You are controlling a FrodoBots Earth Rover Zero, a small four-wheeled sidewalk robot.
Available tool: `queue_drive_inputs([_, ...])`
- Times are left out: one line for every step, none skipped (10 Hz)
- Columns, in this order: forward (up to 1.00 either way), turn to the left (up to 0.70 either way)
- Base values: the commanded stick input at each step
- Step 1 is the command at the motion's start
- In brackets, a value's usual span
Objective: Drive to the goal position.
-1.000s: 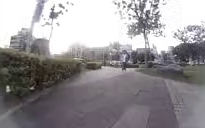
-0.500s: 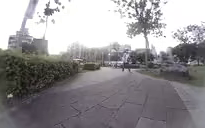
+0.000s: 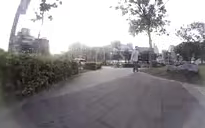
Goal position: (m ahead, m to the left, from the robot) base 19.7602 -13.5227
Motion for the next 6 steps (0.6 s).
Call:
queue_drive_inputs([0.0, 0.0])
queue_drive_inputs([0.0, 0.0])
queue_drive_inputs([0.0, 0.0])
queue_drive_inputs([0.0, 0.0])
queue_drive_inputs([0.0, 0.0])
queue_drive_inputs([0.0, 0.0])
